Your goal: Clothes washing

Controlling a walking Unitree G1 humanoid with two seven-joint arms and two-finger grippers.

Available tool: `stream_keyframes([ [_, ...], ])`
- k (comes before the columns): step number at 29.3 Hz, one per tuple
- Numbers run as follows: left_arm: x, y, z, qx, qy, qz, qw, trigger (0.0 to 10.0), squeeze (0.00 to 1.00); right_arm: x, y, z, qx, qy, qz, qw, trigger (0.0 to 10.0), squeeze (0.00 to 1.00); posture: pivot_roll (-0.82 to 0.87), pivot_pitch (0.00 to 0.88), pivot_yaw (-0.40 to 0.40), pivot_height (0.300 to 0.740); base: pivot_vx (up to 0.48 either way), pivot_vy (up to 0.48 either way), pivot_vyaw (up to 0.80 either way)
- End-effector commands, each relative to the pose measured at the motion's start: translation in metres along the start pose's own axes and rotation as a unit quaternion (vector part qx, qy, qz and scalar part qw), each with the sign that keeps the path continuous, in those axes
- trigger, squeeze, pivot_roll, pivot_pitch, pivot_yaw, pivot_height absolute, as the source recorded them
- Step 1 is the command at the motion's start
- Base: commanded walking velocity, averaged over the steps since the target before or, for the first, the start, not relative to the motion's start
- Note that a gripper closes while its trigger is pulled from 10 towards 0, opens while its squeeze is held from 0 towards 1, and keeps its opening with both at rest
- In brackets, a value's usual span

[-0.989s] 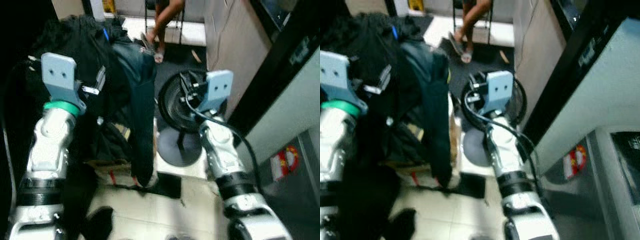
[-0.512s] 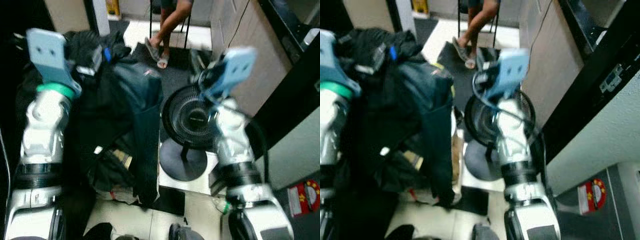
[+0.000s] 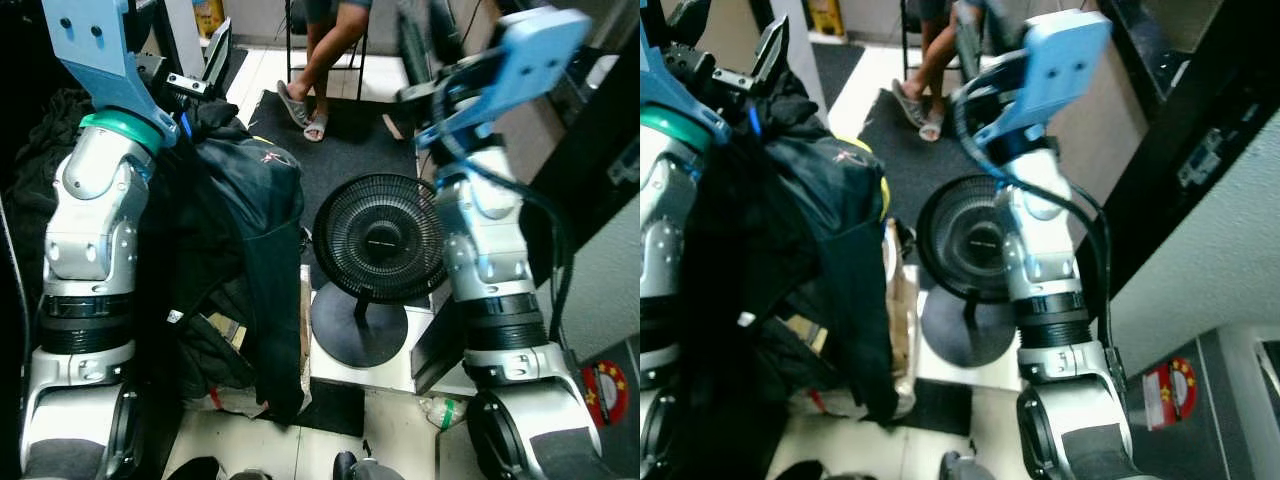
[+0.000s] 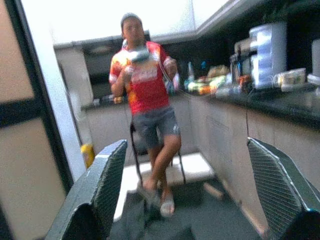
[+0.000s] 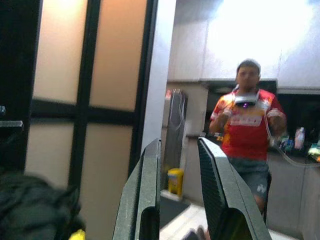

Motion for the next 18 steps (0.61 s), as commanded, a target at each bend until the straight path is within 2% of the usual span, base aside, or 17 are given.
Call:
stream_keyframes([
  [1, -0.013, -0.006, -0.013, -0.041, -0.003, 0.019, 0.999, 10.0, 0.0, 0.001, 0.002, -0.008, -0.026, -0.041, 0.011, 0.999, 10.0, 0.0, 0.1, 0.022, 0.043, 0.74, 0.0, 0.0, 0.0],
  [2, -0.013, -0.006, -0.013, -0.041, -0.003, 0.019, 0.999, 10.0, 0.0, 0.001, 0.002, -0.008, -0.026, -0.041, 0.011, 0.999, 10.0, 0.0, 0.1, 0.022, 0.043, 0.74, 0.0, 0.0, 0.0],
  [4, -0.026, -0.011, -0.013, -0.053, 0.021, 0.037, 0.998, 10.0, 0.0, 0.01, 0.012, -0.012, -0.047, -0.102, 0.023, 0.993, 10.0, 0.0, 0.11, 0.017, 0.036, 0.74, 0.0, 0.0, 0.0],
  [6, -0.029, -0.013, -0.012, -0.059, 0.028, 0.039, 0.997, 10.0, 0.0, 0.016, 0.016, -0.012, -0.054, -0.113, 0.029, 0.992, 10.0, 0.0, 0.11, 0.017, 0.036, 0.74, 0.0, 0.0, 0.0],
  [8, -0.036, -0.017, -0.014, -0.072, 0.02, 0.048, 0.996, 10.0, 0.0, 0.024, 0.025, -0.015, -0.068, -0.07, 0.025, 0.995, 10.0, 0.0, 0.12, 0.015, 0.031, 0.74, 0.0, 0.0, 0.0],
  [11, -0.04, -0.018, -0.016, -0.08, 0.015, 0.054, 0.995, 10.0, 0.0, 0.025, 0.029, -0.017, -0.077, -0.055, 0.022, 0.995, 10.0, 0.0, 0.12, 0.015, 0.031, 0.74, 0.0, 0.0, 0.0],
  [12, -0.045, -0.019, -0.02, -0.089, 0.009, 0.065, 0.994, 10.0, 0.0, 0.019, 0.033, -0.023, -0.094, -0.027, 0.033, 0.995, 10.0, 0.0, 0.13, 0.009, 0.028, 0.74, 0.0, 0.0, 0.0],
  [14, -0.045, -0.019, -0.02, -0.089, 0.009, 0.065, 0.994, 10.0, 0.0, 0.019, 0.033, -0.023, -0.094, -0.027, 0.033, 0.995, 10.0, 0.0, 0.13, 0.009, 0.028, 0.74, 0.0, 0.0, 0.0],
  [15, -0.05, -0.02, -0.026, -0.107, 0.001, 0.079, 0.991, 10.0, 0.0, 0.012, 0.037, -0.027, -0.108, -0.021, 0.038, 0.993, 10.0, 0.0, 0.13, 0.01, 0.025, 0.74, 0.0, 0.0, 0.0],
  [17, -0.058, -0.013, -0.038, -0.128, -0.01, 0.103, 0.986, 10.0, 0.0, -0.006, 0.047, -0.02, -0.091, -0.009, 0.059, 0.994, 10.0, 0.0, 0.16, 0.014, 0.0, 0.74, 0.0, 0.0, 0.0],
  [18, -0.058, -0.013, -0.038, -0.128, -0.01, 0.103, 0.986, 10.0, 0.0, -0.006, 0.047, -0.02, -0.091, -0.009, 0.059, 0.994, 10.0, 0.0, 0.16, 0.014, 0.0, 0.74, 0.0, 0.0, 0.0],
])
Point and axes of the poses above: a point about 5 cm out from each wrist's last joint towards the gripper, its own y axis pointing out of the wrist towards the gripper, its own z axis along the axis of the wrist's last joint, x = y × z, the point moved 3 cm from there along y, pointing out of the wrist towards the gripper, and after that the axes turned 14 degrees about -y, right-handed, at the moved point
